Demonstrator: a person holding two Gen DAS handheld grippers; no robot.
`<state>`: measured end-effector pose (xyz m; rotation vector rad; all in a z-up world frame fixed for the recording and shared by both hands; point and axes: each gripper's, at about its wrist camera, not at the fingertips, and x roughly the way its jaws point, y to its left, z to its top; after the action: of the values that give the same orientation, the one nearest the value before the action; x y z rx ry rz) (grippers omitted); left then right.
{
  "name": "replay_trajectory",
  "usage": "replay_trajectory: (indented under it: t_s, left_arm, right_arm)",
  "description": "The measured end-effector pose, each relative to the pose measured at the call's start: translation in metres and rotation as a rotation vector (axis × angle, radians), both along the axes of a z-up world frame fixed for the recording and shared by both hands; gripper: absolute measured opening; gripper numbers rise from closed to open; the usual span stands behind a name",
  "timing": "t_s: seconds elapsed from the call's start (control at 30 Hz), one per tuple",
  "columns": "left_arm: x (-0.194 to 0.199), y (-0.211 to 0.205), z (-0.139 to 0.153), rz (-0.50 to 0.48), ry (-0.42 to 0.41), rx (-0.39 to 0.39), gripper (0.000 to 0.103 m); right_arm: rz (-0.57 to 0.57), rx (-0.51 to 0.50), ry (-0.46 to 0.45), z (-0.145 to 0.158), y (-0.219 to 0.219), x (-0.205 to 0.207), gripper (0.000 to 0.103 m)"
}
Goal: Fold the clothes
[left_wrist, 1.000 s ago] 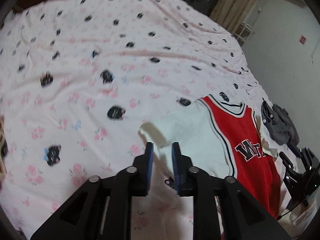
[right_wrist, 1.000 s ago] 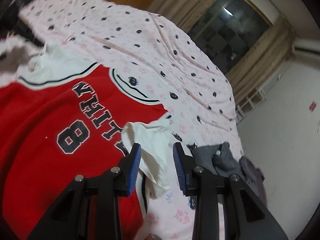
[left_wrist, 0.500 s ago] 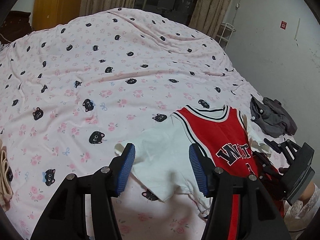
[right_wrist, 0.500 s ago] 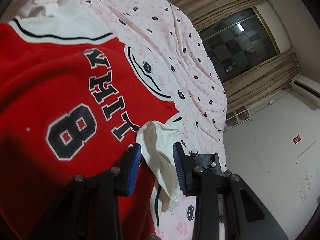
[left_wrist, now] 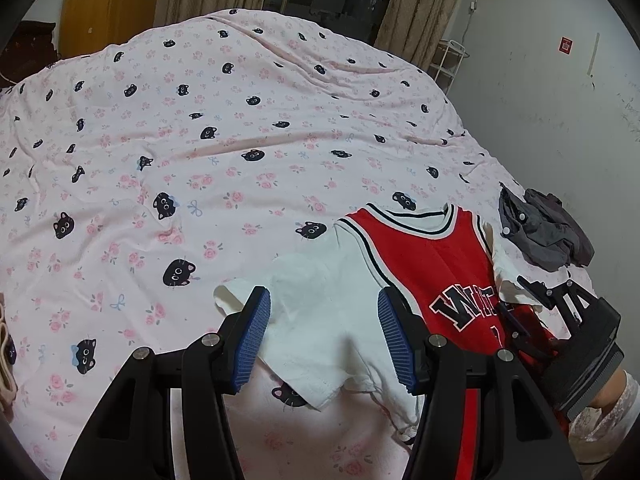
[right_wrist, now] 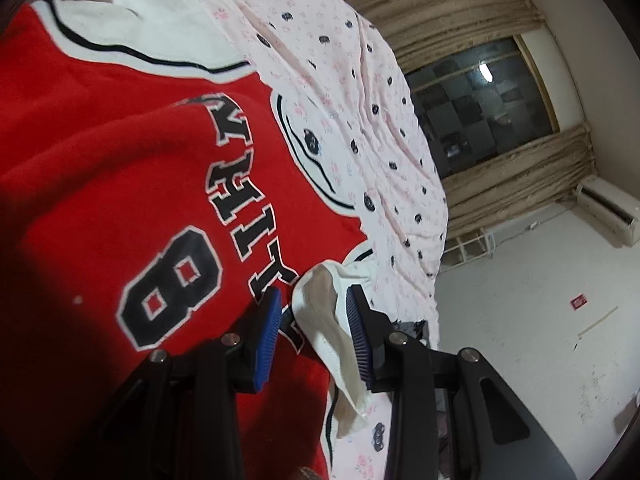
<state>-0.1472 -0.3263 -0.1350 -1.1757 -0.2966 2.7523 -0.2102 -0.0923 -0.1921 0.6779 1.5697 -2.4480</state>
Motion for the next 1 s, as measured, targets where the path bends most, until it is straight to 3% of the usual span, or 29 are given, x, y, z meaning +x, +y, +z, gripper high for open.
replay_trajectory:
  t_s: [0.37,0.47,0.67,0.83,0.93,1.0]
  left_arm:
    - [-0.004,0.008,-0.004,-0.019,-0.01,-0.003,0.051]
    - [-0.005,0.008,-0.004,-0.02,-0.012,-0.002,0.051]
    - [-0.005,0.007,-0.005,-0.015,-0.016,0.001,0.051]
    - [-0.006,0.006,-0.006,-0.011,-0.021,0.003,0.051]
    - [-0.007,0.007,-0.008,-0.011,-0.024,0.004,0.051]
    - [-0.007,0.007,-0.008,-0.013,-0.027,0.004,0.051]
  right_arm:
    - [-0.067,-0.054,-0.043,0.004,0.007,-0.023,0.039]
    - [-0.081,-0.081,-0.071,0.005,0.011,-0.027,0.034]
    - [-0.103,-0.133,-0.107,0.011,0.018,-0.025,0.013]
    - [-0.136,-0.351,-0.232,0.037,0.044,-0.034,0.007]
    - [-0.184,-0.581,-0.34,0.062,0.073,-0.046,0.006]
    - [-0.224,-0.681,-0.366,0.074,0.092,-0.055,0.005]
